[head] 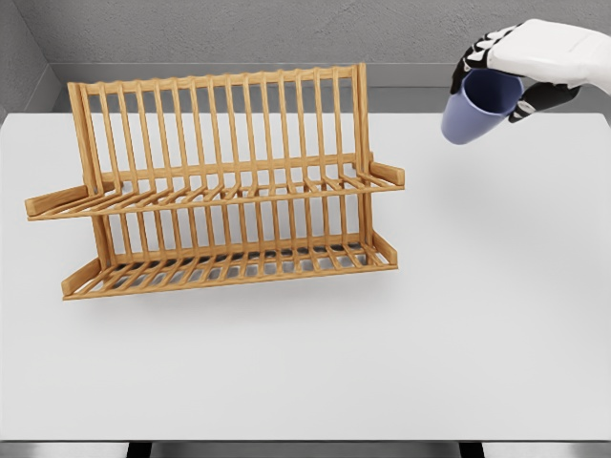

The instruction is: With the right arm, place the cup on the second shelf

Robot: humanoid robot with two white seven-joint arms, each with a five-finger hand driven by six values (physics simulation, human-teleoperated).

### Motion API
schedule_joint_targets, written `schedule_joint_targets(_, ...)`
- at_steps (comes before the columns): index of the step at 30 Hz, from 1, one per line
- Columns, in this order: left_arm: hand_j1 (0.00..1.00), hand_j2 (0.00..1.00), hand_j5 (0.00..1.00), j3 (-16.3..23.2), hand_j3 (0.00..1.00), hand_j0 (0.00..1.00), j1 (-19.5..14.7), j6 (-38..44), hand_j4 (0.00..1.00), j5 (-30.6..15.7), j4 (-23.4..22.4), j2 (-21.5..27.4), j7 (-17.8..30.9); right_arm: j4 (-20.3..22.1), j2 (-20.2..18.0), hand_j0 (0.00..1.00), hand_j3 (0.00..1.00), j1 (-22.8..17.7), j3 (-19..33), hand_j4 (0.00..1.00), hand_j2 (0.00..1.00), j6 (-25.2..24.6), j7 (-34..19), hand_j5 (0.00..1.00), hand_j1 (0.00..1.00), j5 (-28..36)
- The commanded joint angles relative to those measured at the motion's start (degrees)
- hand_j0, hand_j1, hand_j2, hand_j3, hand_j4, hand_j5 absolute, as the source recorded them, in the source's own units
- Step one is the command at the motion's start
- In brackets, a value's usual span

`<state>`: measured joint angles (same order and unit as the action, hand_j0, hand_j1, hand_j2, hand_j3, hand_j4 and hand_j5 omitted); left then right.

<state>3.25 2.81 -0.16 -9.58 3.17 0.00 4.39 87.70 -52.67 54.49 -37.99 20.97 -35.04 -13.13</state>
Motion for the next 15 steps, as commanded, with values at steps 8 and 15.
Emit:
schedule_joint_targets(8, 1.00, 1.00, 1.00, 0.00, 1.00, 1.00, 0.00, 0.07, 1.00, 0.00, -0.01, 0.00, 0.01, 3.35, 0.64, 0.61, 0.61, 0.09, 0.37, 0.61, 0.61, -0.23, 0.04, 0.61, 0.61, 0.21)
schedule_joint_targets(15, 1.00, 1.00, 1.00, 0.00, 1.00, 1.00, 0.00, -0.01, 1.00, 0.00, -0.01, 0.00, 0.01, 7.49, 0.64, 0.61, 0.61, -0.09, 0.46, 0.61, 0.61, -0.32, 0.04, 0.61, 0.61, 0.03)
